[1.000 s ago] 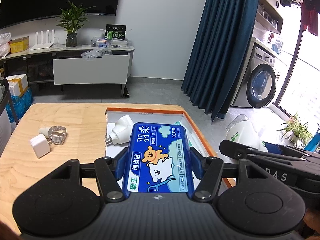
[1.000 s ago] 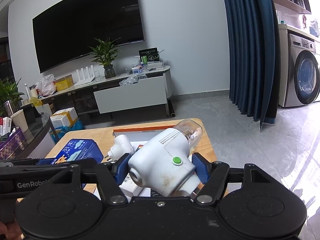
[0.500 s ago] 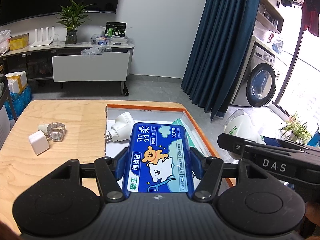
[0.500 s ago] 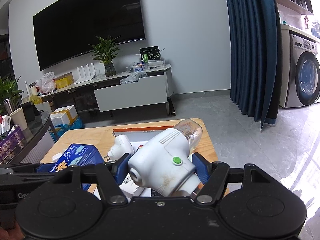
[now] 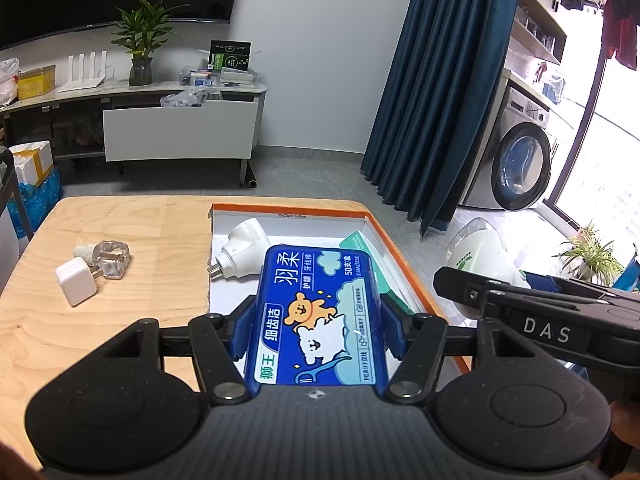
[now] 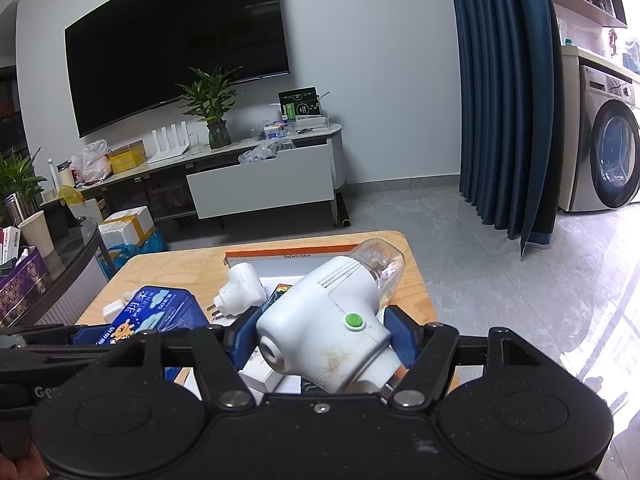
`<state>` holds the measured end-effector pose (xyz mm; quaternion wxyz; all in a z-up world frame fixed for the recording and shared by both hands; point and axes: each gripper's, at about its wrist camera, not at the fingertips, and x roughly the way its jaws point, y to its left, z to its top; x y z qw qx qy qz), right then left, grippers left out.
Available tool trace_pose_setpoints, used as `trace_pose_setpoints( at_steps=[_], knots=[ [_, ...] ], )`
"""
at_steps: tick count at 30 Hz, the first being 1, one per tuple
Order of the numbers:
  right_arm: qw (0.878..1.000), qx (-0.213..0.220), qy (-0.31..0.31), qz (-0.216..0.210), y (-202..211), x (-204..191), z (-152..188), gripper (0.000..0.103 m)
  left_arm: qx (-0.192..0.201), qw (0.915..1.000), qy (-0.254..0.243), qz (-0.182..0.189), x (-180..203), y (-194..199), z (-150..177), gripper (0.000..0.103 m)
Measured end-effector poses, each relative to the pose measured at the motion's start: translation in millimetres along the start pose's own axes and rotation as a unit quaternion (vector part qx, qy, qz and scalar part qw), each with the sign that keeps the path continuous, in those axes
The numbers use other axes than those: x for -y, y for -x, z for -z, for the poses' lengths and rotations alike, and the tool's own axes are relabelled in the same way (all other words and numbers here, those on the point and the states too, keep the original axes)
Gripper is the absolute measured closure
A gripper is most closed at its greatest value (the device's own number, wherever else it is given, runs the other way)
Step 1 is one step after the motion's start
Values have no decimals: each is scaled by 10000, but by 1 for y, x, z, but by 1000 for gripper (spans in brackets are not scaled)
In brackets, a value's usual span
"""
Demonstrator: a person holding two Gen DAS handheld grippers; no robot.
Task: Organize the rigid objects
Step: 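Hold the blue tin and white diffuser above the lid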
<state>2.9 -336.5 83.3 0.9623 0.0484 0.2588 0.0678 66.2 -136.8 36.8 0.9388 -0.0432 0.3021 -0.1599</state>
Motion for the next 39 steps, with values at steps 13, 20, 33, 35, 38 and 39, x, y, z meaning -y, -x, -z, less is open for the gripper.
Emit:
trace_pose_setpoints(
  at_steps=[13,20,33,35,38,39],
  knots=[
    [10000,-30,-13,19,2,0,6,23,-9,10000,-6,14,1,2,2,40],
    [10000,-73,-26,33,3,2,8,23,-28,10000,3,16,2,2,6,40],
    [9998,-176,-23,46,1,3,18,23,-106,9999,20,24,0,2,12,40],
    [9998,-208,-28,51,0,3,21,23,-122,9999,24,20,0,1,13,40],
    [9996,-270,-32,69,-1,4,24,23,-158,9999,14,16,0,1,16,40],
    [9995,-291,-35,79,-1,4,25,23,-173,9998,13,18,0,0,17,40]
  ],
)
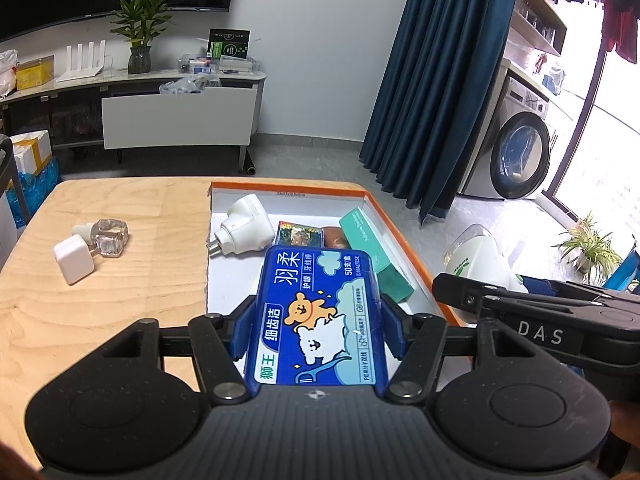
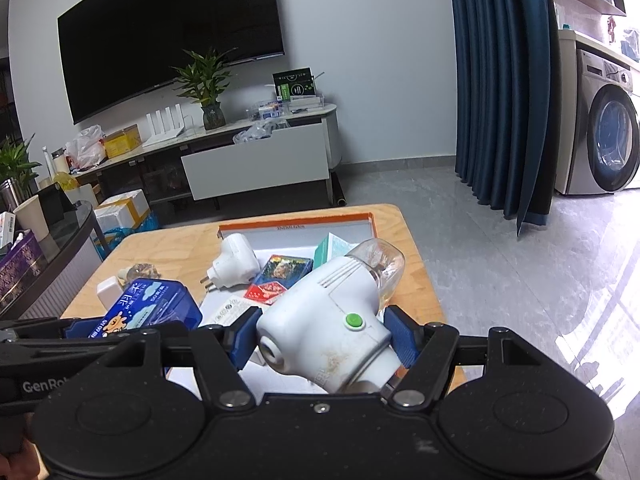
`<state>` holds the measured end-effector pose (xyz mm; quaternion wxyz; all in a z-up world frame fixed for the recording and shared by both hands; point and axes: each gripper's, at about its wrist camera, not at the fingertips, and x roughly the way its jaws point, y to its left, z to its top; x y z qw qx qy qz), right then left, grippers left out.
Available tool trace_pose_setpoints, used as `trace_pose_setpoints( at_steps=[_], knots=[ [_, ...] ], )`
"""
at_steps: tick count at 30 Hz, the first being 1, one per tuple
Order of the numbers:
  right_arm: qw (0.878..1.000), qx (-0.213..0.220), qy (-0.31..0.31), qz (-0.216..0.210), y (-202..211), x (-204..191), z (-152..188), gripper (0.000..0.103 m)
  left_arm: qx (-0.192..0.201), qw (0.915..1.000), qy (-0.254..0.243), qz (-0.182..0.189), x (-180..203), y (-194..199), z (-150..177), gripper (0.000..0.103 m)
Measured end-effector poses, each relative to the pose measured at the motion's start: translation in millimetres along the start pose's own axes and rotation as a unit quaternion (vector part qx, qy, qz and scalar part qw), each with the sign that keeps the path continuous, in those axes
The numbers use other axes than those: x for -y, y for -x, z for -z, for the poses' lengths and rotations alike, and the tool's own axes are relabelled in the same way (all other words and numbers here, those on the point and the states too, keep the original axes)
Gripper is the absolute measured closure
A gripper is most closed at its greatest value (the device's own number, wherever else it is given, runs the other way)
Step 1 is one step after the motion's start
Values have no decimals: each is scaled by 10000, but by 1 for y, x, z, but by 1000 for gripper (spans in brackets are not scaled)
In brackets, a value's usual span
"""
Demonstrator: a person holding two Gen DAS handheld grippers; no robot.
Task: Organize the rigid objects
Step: 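Hold the blue tin and white diffuser above the lid, then lower the diffuser into the lid with right tool while left lowers the blue tin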
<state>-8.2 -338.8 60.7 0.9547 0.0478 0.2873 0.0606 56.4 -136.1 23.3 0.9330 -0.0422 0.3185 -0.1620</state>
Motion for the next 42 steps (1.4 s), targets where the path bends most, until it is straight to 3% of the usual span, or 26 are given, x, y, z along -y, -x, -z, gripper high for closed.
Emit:
trace_pose_setpoints(
  at_steps=[33,42],
  knots=[
    [9987,-493,-106,29,-22,5,6,22,-261,9996,-51,-5,2,-14,11,40],
    [9990,-374,-242,57,-18,10,3,22,-432,9990,-87,48,2,-23,15,40]
  ],
)
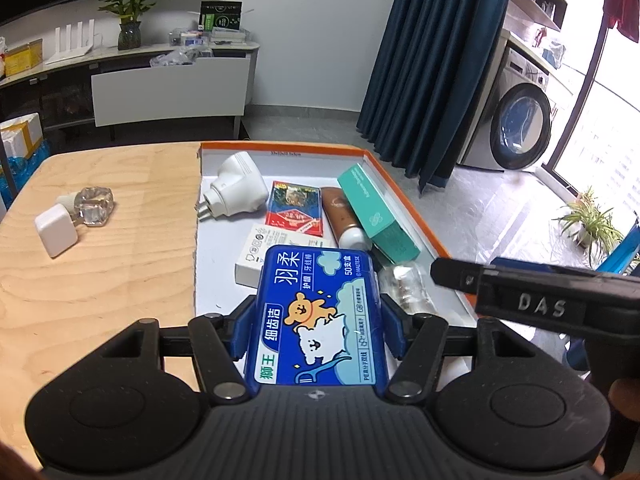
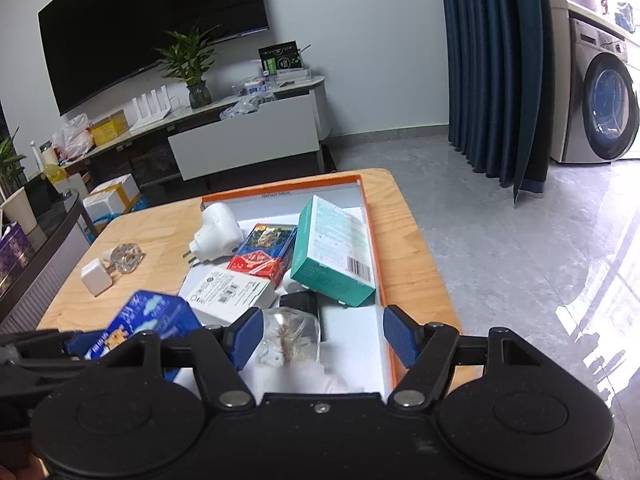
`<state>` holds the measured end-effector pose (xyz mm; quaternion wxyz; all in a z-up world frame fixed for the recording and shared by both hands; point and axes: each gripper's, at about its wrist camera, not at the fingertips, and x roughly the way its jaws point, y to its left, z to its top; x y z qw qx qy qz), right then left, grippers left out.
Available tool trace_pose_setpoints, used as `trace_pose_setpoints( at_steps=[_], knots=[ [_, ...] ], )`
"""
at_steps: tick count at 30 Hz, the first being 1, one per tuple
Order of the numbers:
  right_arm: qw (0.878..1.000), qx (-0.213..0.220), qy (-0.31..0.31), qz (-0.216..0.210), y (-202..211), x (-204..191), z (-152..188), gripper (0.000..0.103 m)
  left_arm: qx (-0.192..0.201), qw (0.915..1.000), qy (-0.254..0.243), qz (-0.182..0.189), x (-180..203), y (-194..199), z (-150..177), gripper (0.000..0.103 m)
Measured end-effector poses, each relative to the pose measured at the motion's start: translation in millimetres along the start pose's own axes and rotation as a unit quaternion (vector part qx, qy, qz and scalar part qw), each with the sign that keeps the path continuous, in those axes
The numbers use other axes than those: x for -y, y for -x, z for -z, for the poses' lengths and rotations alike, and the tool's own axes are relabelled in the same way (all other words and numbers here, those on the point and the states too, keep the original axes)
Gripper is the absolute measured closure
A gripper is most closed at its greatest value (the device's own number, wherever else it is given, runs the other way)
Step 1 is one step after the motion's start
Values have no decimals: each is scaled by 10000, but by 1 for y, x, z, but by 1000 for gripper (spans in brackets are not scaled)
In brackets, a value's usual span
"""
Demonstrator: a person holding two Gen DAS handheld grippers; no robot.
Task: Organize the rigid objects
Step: 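Lower the diffuser into the lid with right tool while left lowers the blue tin, then grasp the white USB charger cube with left tool while right withdraws from the lid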
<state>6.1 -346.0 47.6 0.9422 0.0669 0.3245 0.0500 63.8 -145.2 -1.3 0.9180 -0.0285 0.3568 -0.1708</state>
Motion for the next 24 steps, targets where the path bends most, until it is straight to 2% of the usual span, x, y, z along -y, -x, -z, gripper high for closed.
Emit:
trace_pose_setpoints(
  at_steps=[4,6,12,18,24],
  knots=[
    [9999,113,12,18,5,-2,-4,21,-137,9998,-74,132,1,-5,2,38],
    [9999,162,45,13,7,-5,-7,20,-144,9998,-21,121,0,-5,3,27],
    [9997,193,132,-41,6,-15,-9,20,71,9998,175,-71,-14,6,2,24],
    [9993,146,302,-192,3,-34,-8,18,368,9968,252,-656,-52,24,2,17],
    [9982,84,504,-314,-4,-56,-7,18,493,9872,515,-1424,-124,33,-3,12]
  ],
)
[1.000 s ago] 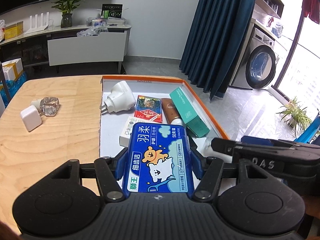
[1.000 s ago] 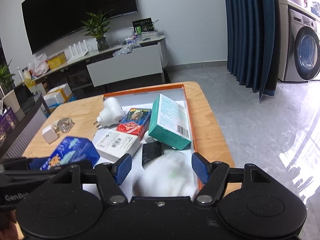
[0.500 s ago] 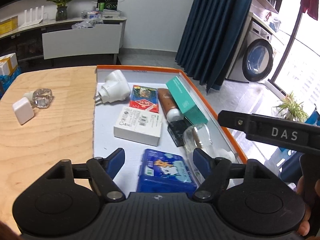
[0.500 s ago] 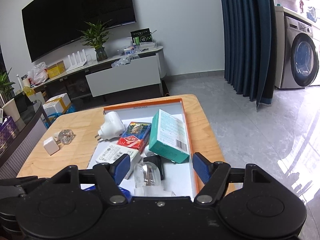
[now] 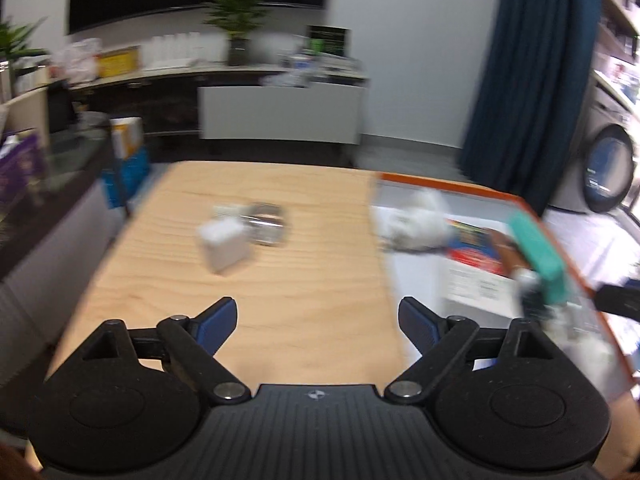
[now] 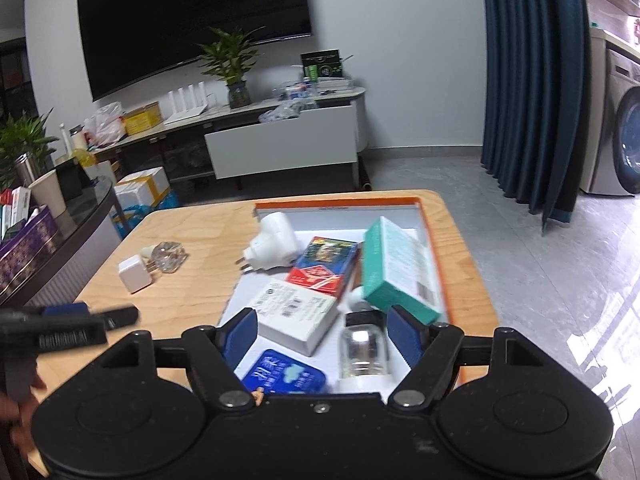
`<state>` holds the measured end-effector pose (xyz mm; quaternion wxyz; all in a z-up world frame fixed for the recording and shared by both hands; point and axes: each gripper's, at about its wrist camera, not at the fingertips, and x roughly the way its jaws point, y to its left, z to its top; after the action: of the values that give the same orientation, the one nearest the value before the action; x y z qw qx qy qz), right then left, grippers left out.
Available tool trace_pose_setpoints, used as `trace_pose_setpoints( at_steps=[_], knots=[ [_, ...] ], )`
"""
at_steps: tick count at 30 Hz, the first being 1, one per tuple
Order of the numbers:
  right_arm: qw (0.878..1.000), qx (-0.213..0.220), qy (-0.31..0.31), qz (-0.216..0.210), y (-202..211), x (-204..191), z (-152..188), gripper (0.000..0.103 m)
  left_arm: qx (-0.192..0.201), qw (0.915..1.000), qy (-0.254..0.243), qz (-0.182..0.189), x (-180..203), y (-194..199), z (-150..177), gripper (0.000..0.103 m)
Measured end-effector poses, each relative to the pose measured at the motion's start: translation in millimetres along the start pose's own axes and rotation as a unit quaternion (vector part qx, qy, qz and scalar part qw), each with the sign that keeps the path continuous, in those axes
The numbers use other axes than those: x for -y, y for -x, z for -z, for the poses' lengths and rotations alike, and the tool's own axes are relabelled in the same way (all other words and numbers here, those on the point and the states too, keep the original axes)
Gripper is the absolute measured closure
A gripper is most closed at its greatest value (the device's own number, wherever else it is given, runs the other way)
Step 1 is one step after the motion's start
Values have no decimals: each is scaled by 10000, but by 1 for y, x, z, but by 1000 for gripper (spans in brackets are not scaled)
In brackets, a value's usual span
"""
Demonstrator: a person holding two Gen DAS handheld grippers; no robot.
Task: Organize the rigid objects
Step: 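Grasp the white USB charger cube with left tool while right withdraws from the lid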
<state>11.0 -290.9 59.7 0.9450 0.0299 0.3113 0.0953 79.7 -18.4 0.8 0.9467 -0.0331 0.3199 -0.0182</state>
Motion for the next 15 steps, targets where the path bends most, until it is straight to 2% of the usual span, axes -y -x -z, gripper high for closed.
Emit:
trace_pose_setpoints(
  at_steps=[3,6,8,15],
  knots=[
    [9999,-62,55,-57,-7,-10,-2,18,23,9996,-50,-259,-28,-16,-10,11],
    [9998,-101,134,-118,-13,-21,-2,18,7,9992,-223,-335,-46,-36,-16,11],
    [9996,-146,208,-131,-17,-26,-3,18,33,9989,-382,-253,-54,-48,-19,7],
    [9988,-282,365,-137,-35,-43,-8,17,1,9955,-945,88,-61,-93,-24,7]
  ],
)
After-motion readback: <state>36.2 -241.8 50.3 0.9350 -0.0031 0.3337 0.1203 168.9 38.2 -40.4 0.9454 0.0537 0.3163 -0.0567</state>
